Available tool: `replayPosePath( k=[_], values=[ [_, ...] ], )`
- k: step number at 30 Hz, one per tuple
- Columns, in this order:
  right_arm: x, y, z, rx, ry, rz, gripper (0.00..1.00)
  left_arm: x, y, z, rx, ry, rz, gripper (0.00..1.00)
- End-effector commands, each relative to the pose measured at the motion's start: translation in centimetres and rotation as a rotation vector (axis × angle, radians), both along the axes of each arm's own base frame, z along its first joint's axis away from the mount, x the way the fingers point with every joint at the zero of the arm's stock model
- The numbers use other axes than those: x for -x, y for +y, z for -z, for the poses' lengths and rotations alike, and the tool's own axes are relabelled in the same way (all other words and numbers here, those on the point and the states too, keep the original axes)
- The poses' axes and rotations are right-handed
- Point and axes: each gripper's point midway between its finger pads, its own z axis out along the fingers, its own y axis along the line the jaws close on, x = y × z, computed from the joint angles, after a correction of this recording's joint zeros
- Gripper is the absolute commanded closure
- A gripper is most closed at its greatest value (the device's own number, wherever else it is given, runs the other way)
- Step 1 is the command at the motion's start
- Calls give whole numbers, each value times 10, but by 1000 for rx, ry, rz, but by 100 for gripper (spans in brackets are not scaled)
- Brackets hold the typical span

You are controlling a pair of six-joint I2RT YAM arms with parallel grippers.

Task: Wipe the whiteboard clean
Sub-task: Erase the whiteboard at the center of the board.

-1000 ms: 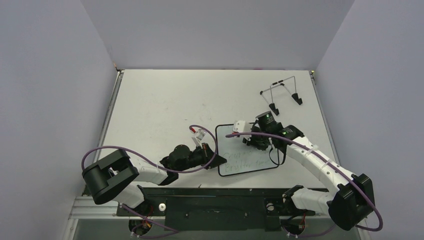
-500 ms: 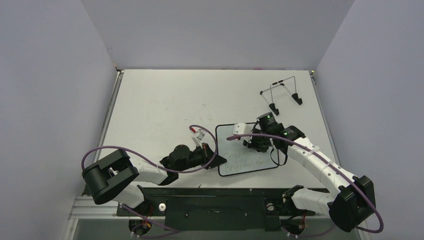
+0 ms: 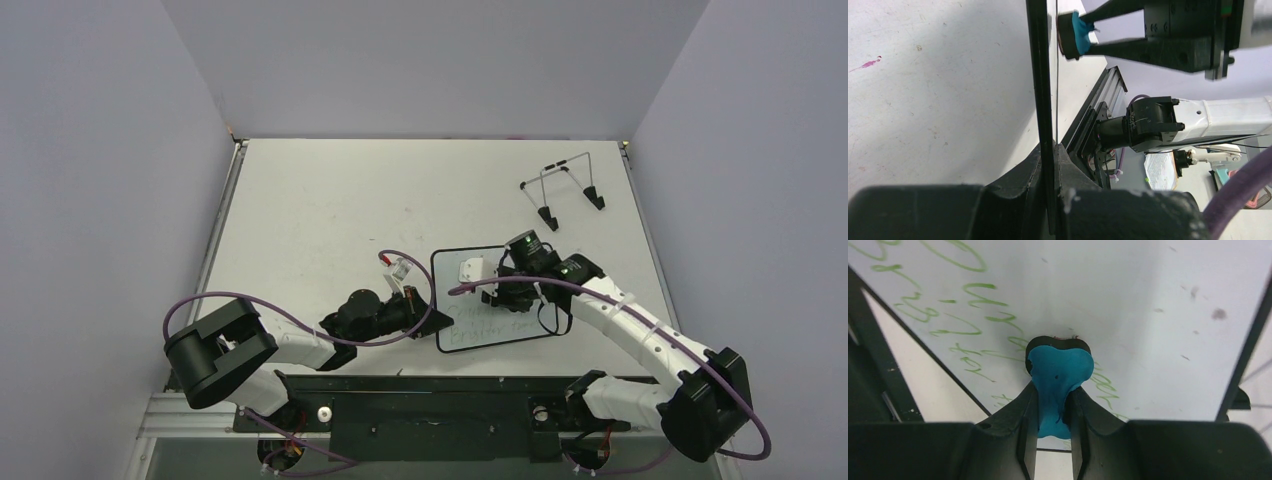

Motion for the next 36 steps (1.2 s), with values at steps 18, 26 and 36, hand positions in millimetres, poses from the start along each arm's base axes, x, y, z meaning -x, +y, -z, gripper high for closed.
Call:
replayPosePath(
  k=[18, 26, 36],
  values=[
    [-6, 8, 11, 108, -20, 4, 100, 0, -11, -40, 108, -113, 36, 100],
    [-37, 11, -1, 66, -136, 159, 100, 0, -8, -40, 111, -116, 25, 100],
    [4, 2, 16, 93, 44, -59, 100, 3, -8, -40, 116, -118, 37, 100]
  ],
)
